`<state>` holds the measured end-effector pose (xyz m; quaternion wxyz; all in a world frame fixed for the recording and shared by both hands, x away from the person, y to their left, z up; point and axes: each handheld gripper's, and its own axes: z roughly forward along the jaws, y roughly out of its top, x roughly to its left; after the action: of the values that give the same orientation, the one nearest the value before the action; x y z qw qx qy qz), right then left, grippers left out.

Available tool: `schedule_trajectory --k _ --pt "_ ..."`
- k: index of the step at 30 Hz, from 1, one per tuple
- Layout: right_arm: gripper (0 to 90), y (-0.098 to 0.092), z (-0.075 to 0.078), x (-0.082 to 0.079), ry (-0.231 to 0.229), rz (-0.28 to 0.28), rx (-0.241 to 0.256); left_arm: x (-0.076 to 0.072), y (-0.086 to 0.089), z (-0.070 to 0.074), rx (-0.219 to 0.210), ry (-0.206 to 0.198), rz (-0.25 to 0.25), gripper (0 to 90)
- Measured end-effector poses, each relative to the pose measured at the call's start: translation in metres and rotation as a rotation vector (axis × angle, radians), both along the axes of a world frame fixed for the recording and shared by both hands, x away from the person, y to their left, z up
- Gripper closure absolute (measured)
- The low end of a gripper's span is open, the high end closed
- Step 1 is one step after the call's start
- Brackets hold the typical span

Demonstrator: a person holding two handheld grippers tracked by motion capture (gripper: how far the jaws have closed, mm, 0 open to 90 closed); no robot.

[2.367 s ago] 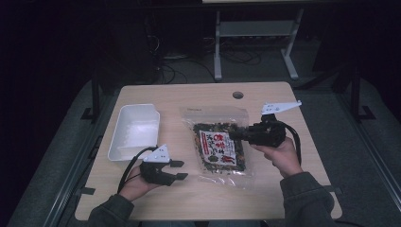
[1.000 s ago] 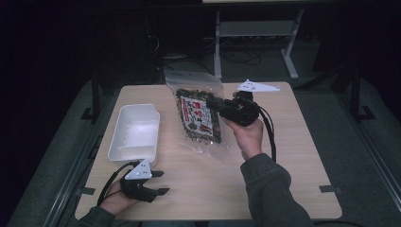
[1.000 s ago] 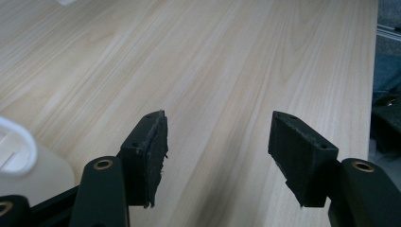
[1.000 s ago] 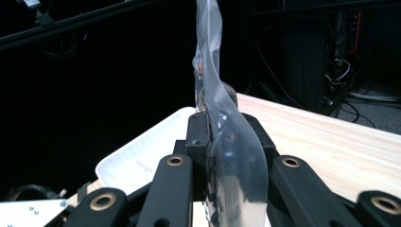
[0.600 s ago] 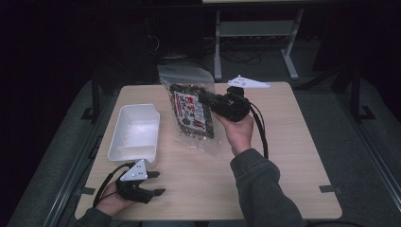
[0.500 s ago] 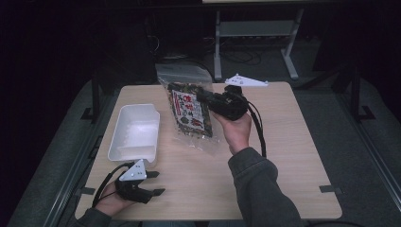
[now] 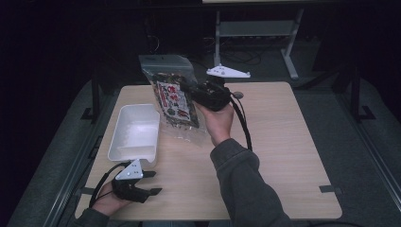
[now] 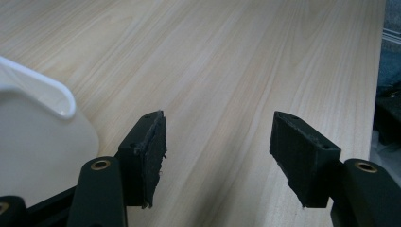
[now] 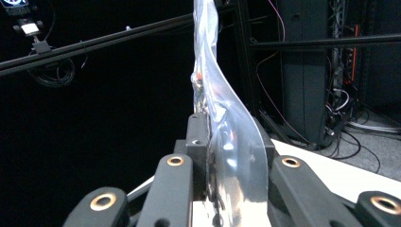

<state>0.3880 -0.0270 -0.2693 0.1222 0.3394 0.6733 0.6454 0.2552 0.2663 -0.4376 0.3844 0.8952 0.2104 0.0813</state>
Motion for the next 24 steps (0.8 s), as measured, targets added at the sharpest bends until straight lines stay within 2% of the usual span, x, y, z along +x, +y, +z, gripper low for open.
schedule_trajectory --k 4,11,18,24 --pt "76.3 0.013 0.002 0.004 -0.006 0.006 0.011 0.0 0.002 0.0 -0.004 0.003 0.003 36.1" --pt "76.5 0.048 0.003 0.014 -0.019 0.013 0.038 0.0 0.005 0.0 0.0 0.005 0.004 35.5" --pt "76.7 0.085 -0.007 0.031 -0.017 0.008 0.016 -0.001 0.013 -0.001 -0.02 0.015 0.026 35.5" --pt "76.8 0.117 -0.02 0.047 0.011 0.008 0.008 0.0 0.014 -0.001 -0.018 0.015 0.021 35.4"
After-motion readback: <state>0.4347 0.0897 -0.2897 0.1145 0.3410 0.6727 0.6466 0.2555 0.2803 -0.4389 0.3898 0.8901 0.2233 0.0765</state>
